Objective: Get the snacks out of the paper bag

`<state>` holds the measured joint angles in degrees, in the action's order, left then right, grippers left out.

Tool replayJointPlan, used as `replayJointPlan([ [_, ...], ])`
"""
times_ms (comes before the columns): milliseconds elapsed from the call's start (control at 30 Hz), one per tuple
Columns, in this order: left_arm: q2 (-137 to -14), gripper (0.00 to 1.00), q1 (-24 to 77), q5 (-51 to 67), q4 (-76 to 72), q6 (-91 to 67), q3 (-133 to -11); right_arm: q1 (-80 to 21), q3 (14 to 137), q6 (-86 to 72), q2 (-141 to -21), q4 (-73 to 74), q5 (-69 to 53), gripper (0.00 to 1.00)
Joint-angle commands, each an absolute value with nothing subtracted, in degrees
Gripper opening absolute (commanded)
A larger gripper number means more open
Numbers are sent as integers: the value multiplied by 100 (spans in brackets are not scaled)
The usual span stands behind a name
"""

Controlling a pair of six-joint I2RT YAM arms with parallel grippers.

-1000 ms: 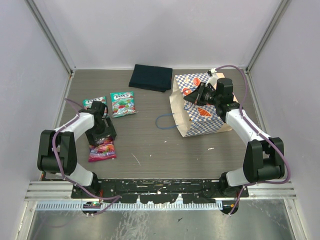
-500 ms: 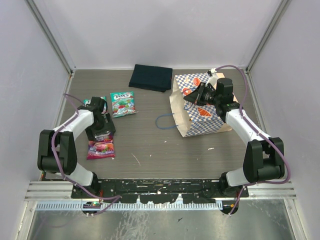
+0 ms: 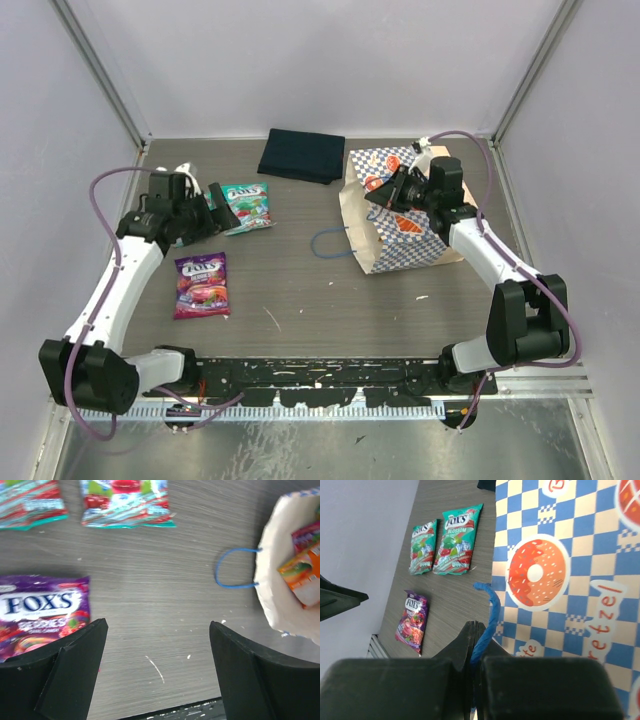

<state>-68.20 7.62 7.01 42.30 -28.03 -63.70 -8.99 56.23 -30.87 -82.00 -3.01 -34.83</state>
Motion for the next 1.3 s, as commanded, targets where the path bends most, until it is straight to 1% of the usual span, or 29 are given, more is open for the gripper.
replayJointPlan([
  [0, -6993, 84, 900, 1590, 3520, -2854, -6212, -1352, 5901, -3072, -7842, -181, -3025, 1],
  [167, -6825, 85, 895, 1649, 3354, -2781, -6017, -2396, 6394, -2940, -8029, 181, -2358, 1],
  [433, -6159, 86, 883, 1401, 3732, -2590, -5946, -4358, 7251, -3014, -8838, 206, -1671, 1],
  [533, -5973, 87, 877, 1327, 3889, -2536, -5919, -4804, 7530, -2990, -9112, 209, -1652, 1],
  [600, -5902, 87, 879, 1294, 3928, -2519, -5883, -4900, 7658, -2956, -9250, 277, -1709, 1],
  [733, -5900, 87, 877, 1332, 3942, -2512, -5871, -4857, 7699, -2523, -9068, 601, -1412, 1],
  [800, -5942, 87, 879, 1420, 3919, -2534, -5879, -4584, 7556, -2366, -8842, 734, -1380, 1],
  [1000, -6097, 84, 958, 1833, 3651, -2763, -5758, -2478, 6591, -2551, -8144, 704, -1920, 1],
  [1067, -6219, 84, 1340, 1746, 3460, -2882, -5614, -2036, 6433, -2563, -8075, 686, -2019, 1],
  [1200, -6729, 85, 2388, 1343, 2897, -3213, -5269, -1909, 6513, -2381, -8145, 747, -1961, 0],
  [1267, -7069, 85, 2748, 1316, 2502, -3464, -5064, -1812, 6570, -2311, -8211, 804, -1952, 1],
])
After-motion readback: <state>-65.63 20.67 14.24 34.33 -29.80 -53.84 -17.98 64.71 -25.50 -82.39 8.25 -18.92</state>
